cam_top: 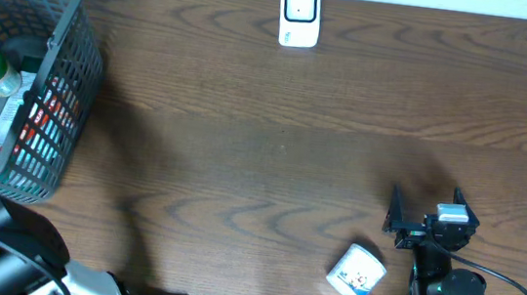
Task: Scan the item barcode
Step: 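Close the left gripper around the green-capped bottle's cap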
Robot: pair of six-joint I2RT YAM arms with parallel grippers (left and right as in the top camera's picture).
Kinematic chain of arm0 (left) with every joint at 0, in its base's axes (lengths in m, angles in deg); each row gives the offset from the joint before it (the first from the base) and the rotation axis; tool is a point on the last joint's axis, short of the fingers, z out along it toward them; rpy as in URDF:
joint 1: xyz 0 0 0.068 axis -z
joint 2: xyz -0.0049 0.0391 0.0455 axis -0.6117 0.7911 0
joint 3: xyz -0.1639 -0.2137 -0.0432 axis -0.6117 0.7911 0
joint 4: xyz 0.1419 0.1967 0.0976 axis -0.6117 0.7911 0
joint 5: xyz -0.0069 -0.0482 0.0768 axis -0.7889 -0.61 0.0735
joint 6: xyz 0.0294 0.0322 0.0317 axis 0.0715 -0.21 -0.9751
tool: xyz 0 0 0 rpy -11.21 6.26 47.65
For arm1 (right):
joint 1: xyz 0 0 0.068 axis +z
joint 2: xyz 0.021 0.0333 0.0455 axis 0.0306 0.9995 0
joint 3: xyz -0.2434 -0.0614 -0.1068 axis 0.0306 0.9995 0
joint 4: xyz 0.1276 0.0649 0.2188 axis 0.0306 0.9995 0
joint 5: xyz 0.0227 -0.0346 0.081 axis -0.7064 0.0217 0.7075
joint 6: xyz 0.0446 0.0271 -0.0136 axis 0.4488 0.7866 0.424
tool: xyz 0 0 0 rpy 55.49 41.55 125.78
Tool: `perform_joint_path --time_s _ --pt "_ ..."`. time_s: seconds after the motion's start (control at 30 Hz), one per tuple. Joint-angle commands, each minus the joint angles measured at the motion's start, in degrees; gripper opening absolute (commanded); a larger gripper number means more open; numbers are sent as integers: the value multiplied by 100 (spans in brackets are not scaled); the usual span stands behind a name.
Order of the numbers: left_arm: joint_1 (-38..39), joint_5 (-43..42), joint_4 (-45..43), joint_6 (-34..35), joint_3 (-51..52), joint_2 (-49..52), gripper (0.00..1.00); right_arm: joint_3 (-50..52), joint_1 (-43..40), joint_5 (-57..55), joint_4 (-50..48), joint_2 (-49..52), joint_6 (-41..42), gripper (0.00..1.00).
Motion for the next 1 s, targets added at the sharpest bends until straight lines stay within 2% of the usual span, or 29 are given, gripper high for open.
perform_joint_path --time_s 0.0,0.43,0.67,0.87,0.97 --pt "-28 28 125 -33 -146 -199 100 7 20 -28 15 -28 70 99" --pt "-31 35 227 -13 -144 177 99 7 20 -26 15 -28 70 99" --pt "-31 33 -374 17 -144 909 100 7 20 -26 15 -28 68 99" --pt "-22 31 -826 651 -144 1429 99 7 20 -26 15 -28 70 99" --pt "2 28 -1078 730 -144 1685 100 7 20 -28 15 -28 68 99"
